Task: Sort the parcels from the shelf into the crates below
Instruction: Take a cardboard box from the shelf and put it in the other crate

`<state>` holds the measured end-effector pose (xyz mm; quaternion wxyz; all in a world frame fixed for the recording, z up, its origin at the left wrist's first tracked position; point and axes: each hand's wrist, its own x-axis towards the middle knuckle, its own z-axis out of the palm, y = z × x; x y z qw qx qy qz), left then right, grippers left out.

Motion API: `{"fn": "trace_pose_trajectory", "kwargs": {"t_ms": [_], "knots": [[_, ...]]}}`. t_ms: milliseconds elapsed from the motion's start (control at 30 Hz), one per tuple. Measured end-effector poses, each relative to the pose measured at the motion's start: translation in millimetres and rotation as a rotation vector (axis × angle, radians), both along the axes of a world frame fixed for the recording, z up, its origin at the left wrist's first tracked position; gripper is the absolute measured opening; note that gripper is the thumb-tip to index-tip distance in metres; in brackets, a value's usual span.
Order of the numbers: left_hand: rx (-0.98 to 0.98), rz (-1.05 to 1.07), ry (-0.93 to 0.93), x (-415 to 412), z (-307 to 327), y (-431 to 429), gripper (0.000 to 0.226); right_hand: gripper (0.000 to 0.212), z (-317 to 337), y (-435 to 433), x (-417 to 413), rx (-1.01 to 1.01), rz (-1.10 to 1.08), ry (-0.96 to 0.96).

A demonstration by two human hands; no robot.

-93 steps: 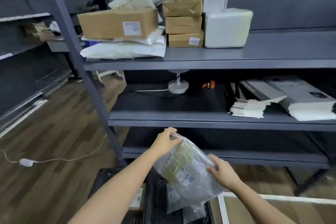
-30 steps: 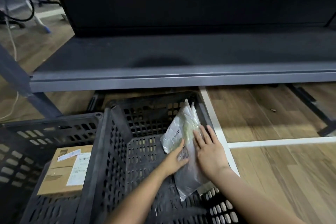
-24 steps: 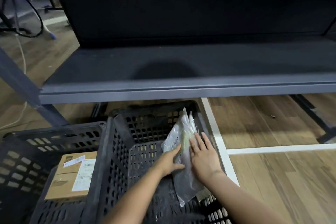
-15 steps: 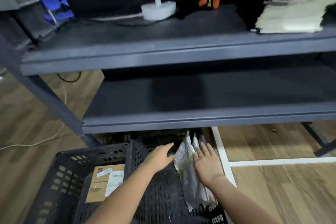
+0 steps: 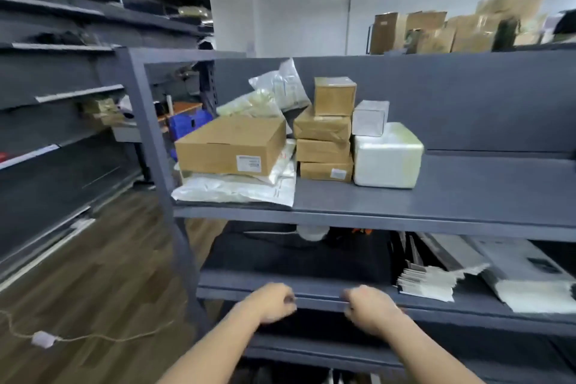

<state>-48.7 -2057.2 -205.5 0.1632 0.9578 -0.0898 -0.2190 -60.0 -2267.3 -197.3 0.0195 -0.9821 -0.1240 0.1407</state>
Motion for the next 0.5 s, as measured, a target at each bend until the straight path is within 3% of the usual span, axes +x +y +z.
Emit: {"fn": "trace_pose_trajectory", "kwargs": {"t_ms": [233,500], "knots": [[-0.058,0.029,-0.285,-5,192,30,0.034,0.036,173,19,9,0.077,-0.007,-0.173],[-0.060,0.220,-0.512,37,252,89,0.039,0.042,226,76,45,0.200,-0.013,-0.230]]}}
